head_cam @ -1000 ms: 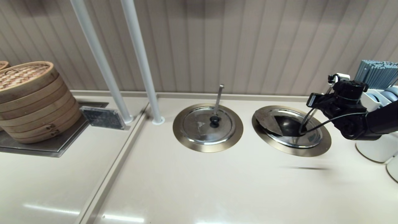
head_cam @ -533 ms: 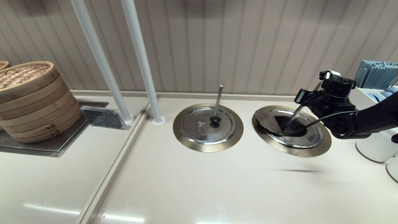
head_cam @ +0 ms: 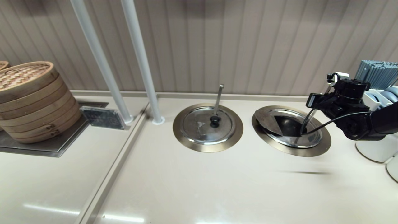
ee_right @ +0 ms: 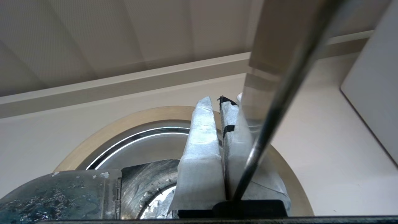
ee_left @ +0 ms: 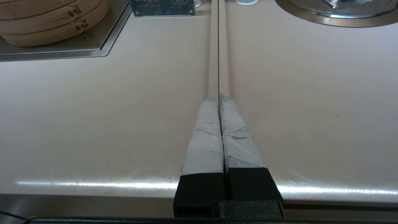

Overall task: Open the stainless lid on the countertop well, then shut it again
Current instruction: Stir with a spoon

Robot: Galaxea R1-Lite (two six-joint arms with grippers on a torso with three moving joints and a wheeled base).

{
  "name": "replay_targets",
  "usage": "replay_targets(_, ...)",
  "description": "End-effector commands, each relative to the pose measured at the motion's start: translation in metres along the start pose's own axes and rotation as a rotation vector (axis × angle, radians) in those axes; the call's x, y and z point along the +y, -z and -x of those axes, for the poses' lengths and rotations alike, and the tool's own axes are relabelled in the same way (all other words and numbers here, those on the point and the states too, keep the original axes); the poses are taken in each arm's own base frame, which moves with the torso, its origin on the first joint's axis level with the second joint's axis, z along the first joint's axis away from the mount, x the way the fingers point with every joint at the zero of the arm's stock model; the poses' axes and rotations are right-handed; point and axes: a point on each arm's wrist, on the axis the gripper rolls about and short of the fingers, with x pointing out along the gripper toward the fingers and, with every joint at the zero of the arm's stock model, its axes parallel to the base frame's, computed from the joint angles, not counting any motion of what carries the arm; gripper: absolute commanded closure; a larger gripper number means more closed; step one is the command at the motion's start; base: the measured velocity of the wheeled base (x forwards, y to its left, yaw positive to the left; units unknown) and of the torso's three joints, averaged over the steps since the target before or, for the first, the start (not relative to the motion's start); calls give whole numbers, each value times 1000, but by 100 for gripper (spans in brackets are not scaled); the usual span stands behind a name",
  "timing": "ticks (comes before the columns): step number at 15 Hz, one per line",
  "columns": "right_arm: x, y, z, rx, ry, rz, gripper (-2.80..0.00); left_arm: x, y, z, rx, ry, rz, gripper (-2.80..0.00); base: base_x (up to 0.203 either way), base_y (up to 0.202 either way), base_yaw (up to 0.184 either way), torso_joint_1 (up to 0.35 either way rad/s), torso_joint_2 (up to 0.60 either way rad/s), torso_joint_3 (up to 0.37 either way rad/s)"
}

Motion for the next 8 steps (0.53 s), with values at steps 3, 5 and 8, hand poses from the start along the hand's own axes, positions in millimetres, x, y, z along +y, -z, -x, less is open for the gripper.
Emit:
replay_targets(3, 3, 17, -23, -15, 16, -26, 0, 0, 0, 0, 0, 0, 0, 0, 0, 0, 0, 0, 0, 0)
replay_targets(5, 17, 16, -24, -33, -8, -80, 0, 0, 0, 0, 0, 0, 0, 0, 0, 0, 0, 0, 0, 0)
replay_targets(8, 33, 1, -12, -59, -52, -142, 0, 0, 0, 0, 1, 0, 0, 0, 0, 0, 0, 0, 0, 0)
